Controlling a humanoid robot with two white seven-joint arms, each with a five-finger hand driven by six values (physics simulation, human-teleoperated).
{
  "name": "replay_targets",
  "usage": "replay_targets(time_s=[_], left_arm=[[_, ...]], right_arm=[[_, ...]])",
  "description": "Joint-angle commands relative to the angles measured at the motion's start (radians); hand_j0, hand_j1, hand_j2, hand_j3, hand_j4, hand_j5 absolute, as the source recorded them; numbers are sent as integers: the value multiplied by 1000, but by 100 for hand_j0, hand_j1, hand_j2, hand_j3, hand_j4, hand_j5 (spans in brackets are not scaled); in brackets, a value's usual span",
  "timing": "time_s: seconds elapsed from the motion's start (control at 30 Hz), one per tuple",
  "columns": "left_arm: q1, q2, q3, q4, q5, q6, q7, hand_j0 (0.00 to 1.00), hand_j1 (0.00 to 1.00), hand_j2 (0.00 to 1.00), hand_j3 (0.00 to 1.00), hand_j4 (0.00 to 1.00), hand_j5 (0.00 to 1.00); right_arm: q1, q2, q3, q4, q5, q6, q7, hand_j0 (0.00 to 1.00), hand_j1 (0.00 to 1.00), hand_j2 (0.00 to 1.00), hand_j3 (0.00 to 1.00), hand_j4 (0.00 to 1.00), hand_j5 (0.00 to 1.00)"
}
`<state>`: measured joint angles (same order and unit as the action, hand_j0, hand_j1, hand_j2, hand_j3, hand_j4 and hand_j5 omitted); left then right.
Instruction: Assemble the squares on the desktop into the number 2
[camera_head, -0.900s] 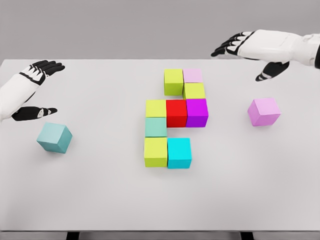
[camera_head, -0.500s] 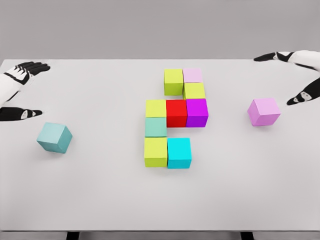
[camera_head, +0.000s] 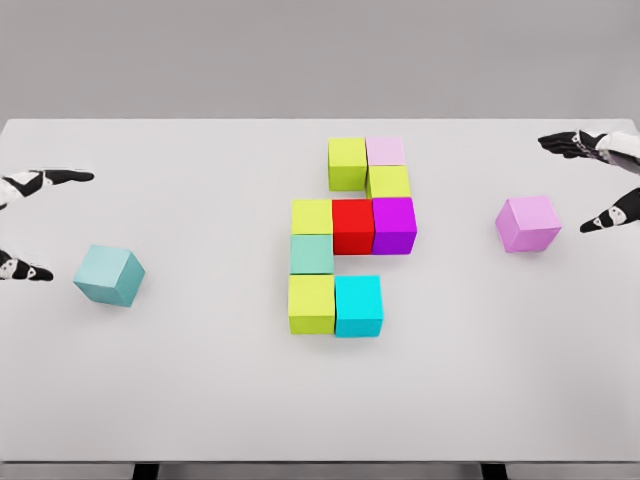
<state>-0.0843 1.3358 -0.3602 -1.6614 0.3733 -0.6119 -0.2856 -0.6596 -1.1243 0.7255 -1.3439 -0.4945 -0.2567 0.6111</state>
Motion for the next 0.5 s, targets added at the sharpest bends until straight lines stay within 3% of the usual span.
replay_targets(time_s=[0.0, 0.17, 0.23, 0.33, 0.47], left_arm=[[0, -20, -6, -17, 19, 1, -122, 100, 100, 100, 100, 100, 100], [-3, -50, -6, -20, 29, 32, -132, 100, 100, 100, 100, 100, 100], [-6, -56, -6, -20, 87, 60, -132, 100, 100, 100, 100, 100, 100], [-6, -87, -6, -20, 113, 156, -132, 100, 100, 100, 100, 100, 100], [-15, -148, -6, -18, 111, 299, -132, 100, 100, 100, 100, 100, 100]], right_arm=[[0, 38, 18, 17, 33, 1, 0, 100, 100, 100, 100, 100, 100], [-11, 87, 65, 45, 85, 1, 0, 100, 100, 100, 100, 100, 100], [-12, 93, 75, 57, 86, 1, 0, 100, 100, 100, 100, 100, 100], [-26, 133, 77, 127, 113, 1, 0, 100, 100, 100, 100, 100, 100], [-41, 141, 91, 140, 116, 1, 0, 100, 100, 100, 100, 100, 100]])
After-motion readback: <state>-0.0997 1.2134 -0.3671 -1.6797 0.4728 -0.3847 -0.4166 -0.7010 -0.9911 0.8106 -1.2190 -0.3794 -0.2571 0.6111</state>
